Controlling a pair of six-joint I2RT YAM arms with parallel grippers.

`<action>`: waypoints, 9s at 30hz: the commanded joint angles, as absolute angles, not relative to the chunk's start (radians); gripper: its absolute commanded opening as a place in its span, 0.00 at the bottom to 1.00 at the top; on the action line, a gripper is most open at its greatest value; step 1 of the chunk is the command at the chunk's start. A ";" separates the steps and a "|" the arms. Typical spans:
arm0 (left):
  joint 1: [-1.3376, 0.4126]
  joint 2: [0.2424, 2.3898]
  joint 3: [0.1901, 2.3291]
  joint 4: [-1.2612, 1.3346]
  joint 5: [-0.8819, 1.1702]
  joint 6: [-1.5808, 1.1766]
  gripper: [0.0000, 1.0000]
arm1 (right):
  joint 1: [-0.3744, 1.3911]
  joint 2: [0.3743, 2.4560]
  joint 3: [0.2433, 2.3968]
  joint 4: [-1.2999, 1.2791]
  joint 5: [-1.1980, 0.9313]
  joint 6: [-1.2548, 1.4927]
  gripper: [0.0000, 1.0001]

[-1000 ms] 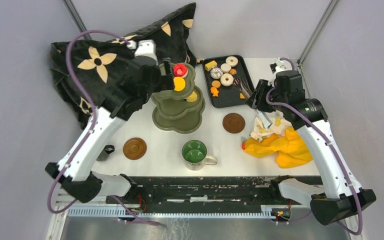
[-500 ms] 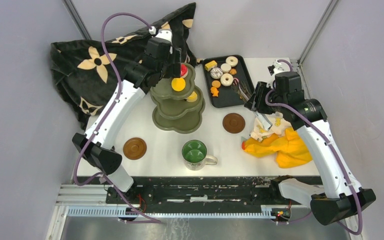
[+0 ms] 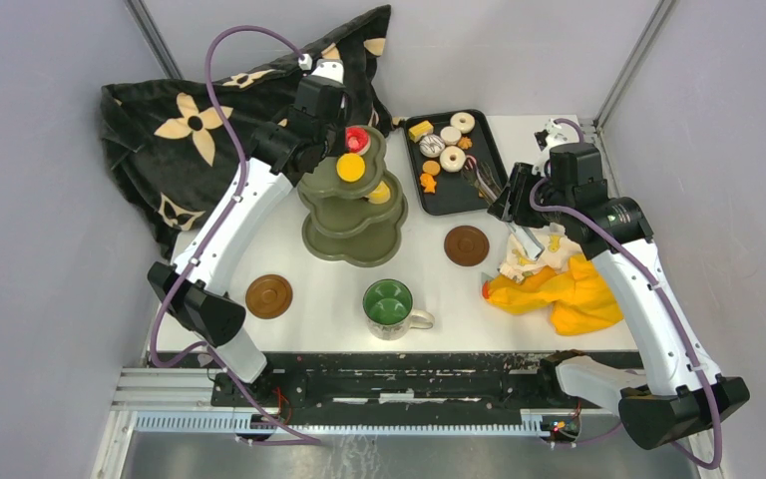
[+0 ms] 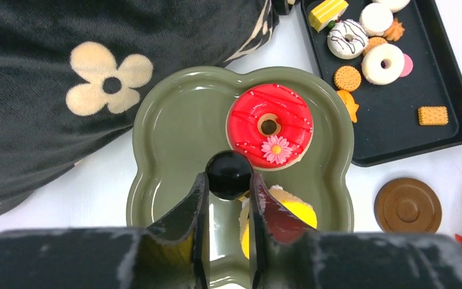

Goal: Serve the afternoon tea

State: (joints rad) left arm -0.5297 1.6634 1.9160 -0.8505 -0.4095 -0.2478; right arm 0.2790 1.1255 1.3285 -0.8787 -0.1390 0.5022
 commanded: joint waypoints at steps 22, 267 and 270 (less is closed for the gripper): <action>-0.550 1.565 1.903 -0.711 -0.519 -0.318 0.73 | 0.273 1.050 1.330 -0.835 -0.189 0.497 0.42; -0.581 1.611 1.943 -0.735 -0.214 -0.019 0.99 | 0.273 0.938 1.163 -0.800 -0.334 0.568 0.42; -0.566 1.644 1.960 -0.748 -0.181 -0.006 0.92 | 0.273 0.928 1.162 -0.809 -0.325 0.569 0.42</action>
State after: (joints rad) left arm -0.5808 1.5951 1.9171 -0.7002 -0.3172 -0.1032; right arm 0.2783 0.9627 1.1473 -0.8764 -0.3149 0.5564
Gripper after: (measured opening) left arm 0.963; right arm 0.423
